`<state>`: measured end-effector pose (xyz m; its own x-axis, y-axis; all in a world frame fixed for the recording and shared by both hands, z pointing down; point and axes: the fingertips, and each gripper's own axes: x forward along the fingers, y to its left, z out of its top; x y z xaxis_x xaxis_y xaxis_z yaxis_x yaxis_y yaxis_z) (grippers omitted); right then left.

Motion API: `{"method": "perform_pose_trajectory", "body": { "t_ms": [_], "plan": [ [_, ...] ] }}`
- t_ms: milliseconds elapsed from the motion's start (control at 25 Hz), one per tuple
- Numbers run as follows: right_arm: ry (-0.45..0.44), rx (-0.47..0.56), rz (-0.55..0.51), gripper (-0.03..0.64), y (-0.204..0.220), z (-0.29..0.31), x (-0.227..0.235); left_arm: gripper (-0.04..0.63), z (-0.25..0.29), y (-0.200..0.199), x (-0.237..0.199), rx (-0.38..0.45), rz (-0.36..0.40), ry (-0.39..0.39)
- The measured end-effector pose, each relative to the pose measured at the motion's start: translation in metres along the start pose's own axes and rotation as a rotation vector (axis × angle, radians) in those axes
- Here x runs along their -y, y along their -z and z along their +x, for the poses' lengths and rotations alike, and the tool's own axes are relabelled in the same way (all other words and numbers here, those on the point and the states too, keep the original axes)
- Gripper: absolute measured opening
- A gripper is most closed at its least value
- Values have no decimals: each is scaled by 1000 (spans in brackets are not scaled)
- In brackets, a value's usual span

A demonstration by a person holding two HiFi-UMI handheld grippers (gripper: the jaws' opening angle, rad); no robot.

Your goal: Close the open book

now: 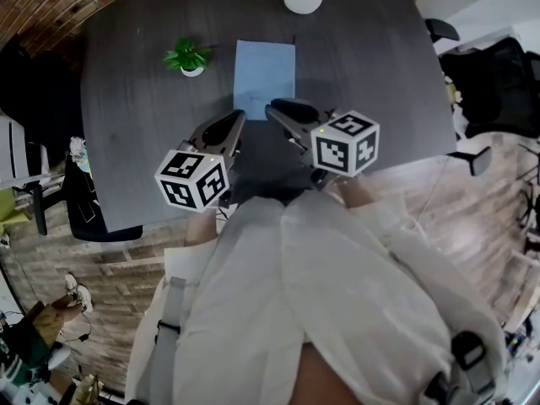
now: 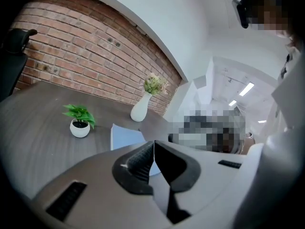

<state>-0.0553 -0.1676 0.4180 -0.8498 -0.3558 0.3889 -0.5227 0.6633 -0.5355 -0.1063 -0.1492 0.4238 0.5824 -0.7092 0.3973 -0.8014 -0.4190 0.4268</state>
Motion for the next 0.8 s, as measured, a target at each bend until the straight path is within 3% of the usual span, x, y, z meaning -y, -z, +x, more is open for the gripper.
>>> {"method": "perform_pose_trajectory", "body": {
  "t_ms": [360, 560, 800],
  "plan": [
    [-21, 133, -32, 17, -32, -28, -9, 9, 4, -20, 22, 29, 54, 40],
    [-30, 181, -27, 6, -43, -36, -16, 5, 7, -17, 21, -30, 155, -7],
    [-33, 172, -112, 5, -39, -38, -24, 5, 6, -23, 22, 10, 93, 29]
  ]
}}
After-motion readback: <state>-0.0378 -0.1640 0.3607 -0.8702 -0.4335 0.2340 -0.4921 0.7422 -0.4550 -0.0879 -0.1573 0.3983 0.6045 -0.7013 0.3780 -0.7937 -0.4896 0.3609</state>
